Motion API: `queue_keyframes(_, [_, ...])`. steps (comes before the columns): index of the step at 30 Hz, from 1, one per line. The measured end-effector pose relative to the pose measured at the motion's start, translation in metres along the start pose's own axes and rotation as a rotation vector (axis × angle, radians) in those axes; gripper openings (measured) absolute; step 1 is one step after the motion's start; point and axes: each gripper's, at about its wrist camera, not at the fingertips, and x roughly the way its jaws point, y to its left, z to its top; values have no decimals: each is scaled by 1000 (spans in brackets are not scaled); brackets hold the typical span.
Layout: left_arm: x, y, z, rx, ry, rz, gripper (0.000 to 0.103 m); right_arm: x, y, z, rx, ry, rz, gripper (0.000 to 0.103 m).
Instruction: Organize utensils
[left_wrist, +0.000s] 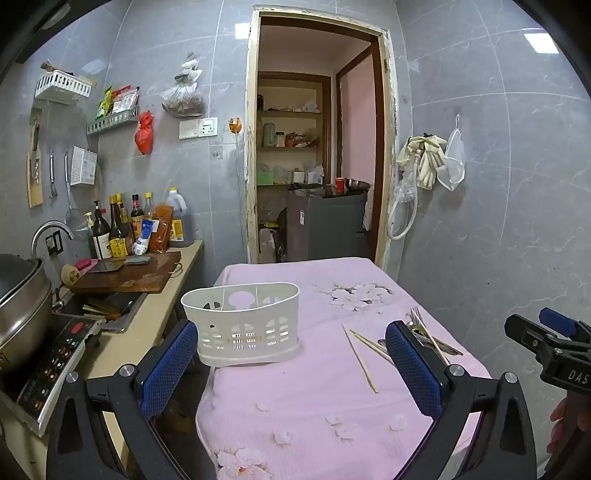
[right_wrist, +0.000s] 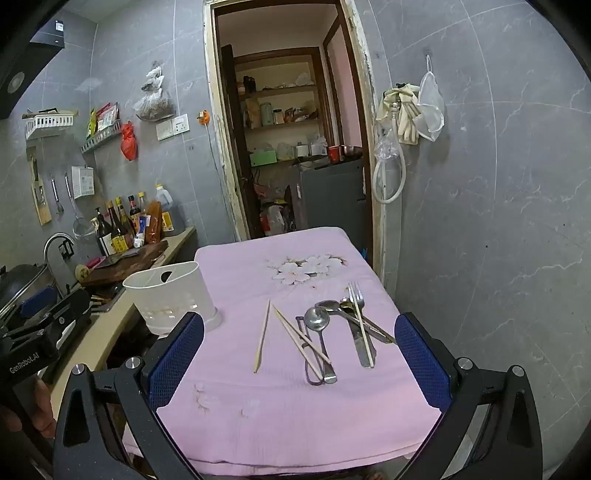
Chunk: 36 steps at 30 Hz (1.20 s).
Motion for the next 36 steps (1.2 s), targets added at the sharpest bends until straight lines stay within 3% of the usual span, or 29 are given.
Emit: queue_keyframes(36, [-3, -8, 2, 7, -12, -15, 102, 1, -4, 0, -3, 2, -6, 102])
